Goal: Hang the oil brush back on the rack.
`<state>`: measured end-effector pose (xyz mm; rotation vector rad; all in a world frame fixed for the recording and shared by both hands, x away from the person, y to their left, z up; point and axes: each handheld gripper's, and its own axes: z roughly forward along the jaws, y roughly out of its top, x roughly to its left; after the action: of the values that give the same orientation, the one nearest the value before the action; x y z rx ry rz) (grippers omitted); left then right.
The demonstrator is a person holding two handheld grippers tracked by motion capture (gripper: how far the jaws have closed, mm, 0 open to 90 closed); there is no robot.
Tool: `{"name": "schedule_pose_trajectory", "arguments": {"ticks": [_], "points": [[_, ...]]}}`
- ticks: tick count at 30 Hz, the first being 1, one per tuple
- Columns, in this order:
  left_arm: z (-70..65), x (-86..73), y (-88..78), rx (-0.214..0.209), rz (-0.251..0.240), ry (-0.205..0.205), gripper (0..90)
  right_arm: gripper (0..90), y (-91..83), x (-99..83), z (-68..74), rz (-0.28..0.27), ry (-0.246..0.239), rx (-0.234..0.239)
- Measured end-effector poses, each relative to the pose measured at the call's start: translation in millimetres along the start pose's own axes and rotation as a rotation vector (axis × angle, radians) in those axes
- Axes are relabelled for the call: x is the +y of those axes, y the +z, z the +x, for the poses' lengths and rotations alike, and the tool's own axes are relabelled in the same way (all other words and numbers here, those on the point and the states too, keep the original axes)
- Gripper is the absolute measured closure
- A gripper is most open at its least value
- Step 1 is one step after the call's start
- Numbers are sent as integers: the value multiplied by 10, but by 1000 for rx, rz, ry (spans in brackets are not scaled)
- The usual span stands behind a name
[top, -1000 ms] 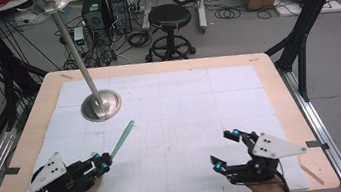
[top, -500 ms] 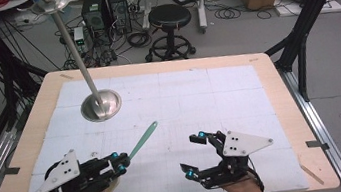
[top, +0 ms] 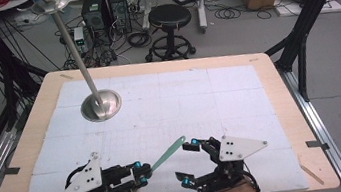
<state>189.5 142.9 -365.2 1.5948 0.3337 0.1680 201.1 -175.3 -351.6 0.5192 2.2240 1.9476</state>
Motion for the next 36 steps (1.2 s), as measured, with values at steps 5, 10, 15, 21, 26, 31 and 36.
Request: {"name": "schedule_pose_trajectory", "arguments": {"ticks": [5,10,15,21,26,31,36], "points": [[-50,-25,65,-26,19,8,815,257,69,-3,32,-9,6,48],[-88,-50,113,-49,28,10,815,307,98,-1,54,-14,10,84],[-97,-67,118,-70,14,1,815,371,91,5,56,-37,14,119],[-92,-86,126,-77,16,1,815,450,91,1,54,-46,16,147],[-93,-100,130,-78,21,-4,815,524,80,0,43,-56,29,163],[-104,-105,144,-89,24,-4,815,592,63,-4,24,-71,48,180],[-112,-108,151,-96,24,-2,815,635,57,-5,22,-73,56,186]]}}
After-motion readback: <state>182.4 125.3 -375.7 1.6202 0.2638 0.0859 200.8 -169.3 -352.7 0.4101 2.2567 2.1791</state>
